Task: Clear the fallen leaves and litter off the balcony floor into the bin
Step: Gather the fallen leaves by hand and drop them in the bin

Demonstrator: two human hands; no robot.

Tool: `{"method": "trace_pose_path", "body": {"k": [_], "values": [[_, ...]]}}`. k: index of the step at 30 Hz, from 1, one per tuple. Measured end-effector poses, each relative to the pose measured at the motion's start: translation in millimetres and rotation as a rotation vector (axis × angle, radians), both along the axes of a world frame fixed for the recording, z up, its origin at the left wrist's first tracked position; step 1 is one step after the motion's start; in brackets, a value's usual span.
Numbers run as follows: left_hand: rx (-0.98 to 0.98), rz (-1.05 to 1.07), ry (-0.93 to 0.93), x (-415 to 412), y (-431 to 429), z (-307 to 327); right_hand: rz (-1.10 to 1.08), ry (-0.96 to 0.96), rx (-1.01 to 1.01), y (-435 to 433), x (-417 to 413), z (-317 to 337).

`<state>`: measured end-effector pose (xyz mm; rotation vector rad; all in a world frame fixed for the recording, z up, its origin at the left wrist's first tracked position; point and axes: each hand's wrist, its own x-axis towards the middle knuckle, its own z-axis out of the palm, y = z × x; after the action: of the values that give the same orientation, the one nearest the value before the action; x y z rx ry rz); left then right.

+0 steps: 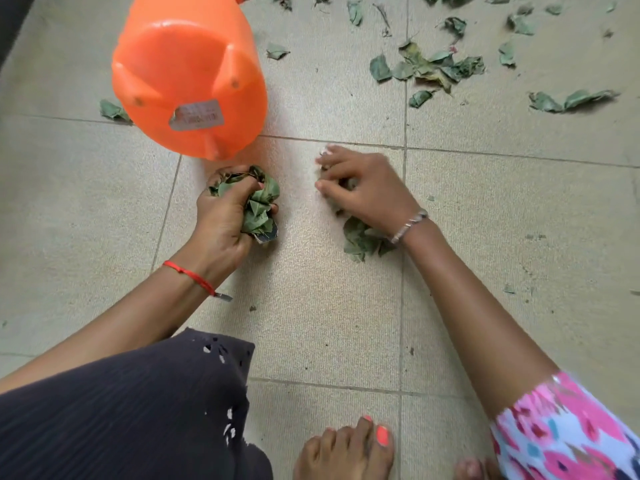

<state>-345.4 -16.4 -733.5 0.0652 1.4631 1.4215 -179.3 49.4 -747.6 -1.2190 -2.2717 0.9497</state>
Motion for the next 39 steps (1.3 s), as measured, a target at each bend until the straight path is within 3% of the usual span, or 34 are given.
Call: {"method": "trace_pose_path", "body": {"k": [2, 4, 6, 9, 14, 19, 25, 28, 34, 39], "values": [[0.004, -0.011, 0.023, 4.3, -0.3, -0.4, -0.245, 0.187, -0.025, -14.9, 26.4, 4.4], [0.025, -0.032, 0.061, 9.7, 0.4, -1.0, -0.367, 0.152, -0.055, -33.3, 45.6, 0.9], [0.044, -0.081, 0.143, 14.7, 1.5, -0.7, -0.32, -0.058, -0.112, -56.1, 52.9, -7.5], [0.057, -0.151, 0.266, 21.2, 5.2, 1.7, -0.167, -0.325, 0.069, -75.1, 46.2, -25.2], [0.041, -0.274, 0.445, 31.1, 15.0, 6.6, -0.162, -0.357, 0.13, -42.2, 25.7, -28.2], [-0.057, -0.428, 0.522, 34.3, 29.7, 13.9, 0.064, -0.437, 0.171, -7.1, 7.9, -25.2], [-0.058, -0.533, 0.576, 35.5, 28.2, 13.7, 0.036, -0.189, 0.262, -6.2, -7.0, -30.4], [-0.067, -0.607, 0.57, 31.0, 28.2, 15.1, 0.013, -0.175, 0.336, -11.6, -13.2, -32.4], [-0.021, -0.476, 0.393, 26.1, 22.4, 14.0, -0.098, -0.236, 0.623, -18.9, -14.4, -33.5], [-0.001, -0.424, 0.336, 27.5, 19.5, 8.8, -0.121, -0.083, 0.625, -16.0, -8.6, -37.5]]}}
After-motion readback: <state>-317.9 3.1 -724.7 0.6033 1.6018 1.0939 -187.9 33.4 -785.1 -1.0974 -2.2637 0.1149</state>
